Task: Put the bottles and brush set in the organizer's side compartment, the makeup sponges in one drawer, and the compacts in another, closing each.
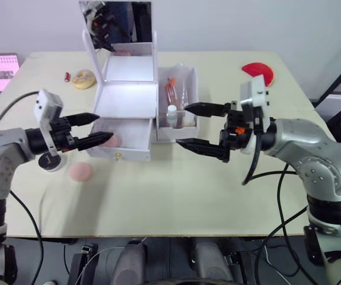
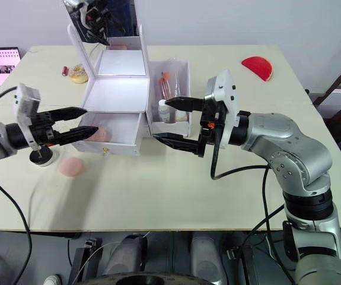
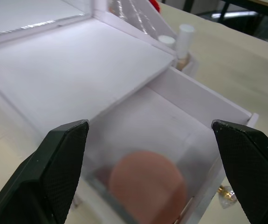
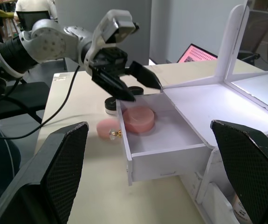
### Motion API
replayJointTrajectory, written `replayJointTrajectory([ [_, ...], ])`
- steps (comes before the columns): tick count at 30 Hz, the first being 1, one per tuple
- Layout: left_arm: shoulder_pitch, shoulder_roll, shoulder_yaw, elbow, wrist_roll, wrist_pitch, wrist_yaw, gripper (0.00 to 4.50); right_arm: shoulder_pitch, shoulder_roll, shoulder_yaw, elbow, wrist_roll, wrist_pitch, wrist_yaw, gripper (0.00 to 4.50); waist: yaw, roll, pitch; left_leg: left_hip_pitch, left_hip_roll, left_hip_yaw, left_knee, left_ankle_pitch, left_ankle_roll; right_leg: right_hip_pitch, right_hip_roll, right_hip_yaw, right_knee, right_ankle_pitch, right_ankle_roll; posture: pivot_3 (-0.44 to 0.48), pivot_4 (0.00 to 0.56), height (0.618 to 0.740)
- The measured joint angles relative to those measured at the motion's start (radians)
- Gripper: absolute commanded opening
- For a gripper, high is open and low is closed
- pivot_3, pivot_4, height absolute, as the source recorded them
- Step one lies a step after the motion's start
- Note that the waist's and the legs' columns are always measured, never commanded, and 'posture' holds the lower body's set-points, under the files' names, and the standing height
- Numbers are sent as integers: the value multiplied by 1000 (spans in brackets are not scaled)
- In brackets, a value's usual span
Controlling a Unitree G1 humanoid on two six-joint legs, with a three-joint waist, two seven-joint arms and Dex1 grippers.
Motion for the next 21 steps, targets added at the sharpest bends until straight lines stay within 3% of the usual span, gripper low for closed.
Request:
replayJointTrajectory([
  [8, 200, 111, 229, 17, -7, 9, -21, 4424, 102, -125, -100, 55, -34, -35, 55, 4500, 2, 0, 0, 0, 0, 0, -1, 0, 0, 0, 0, 0, -1, -1, 0, 0, 150, 739],
  [14, 373, 216, 421, 332, 111, -159, -109, 4424, 337, -237, -253, 145, -82, -114, 165, 4500, 3, 0, 0, 0, 0, 1, 0, 0, 0, -1, 0, 0, -1, -3, 3, 0, 150, 739],
  [21, 429, 243, 504, 661, 206, -365, -133, 4424, 528, -267, -378, 255, -179, -240, 219, 4500, 3, 0, 0, 1, 0, 1, 0, 0, 0, 0, -1, 0, -1, -3, 3, 0, 150, 739],
])
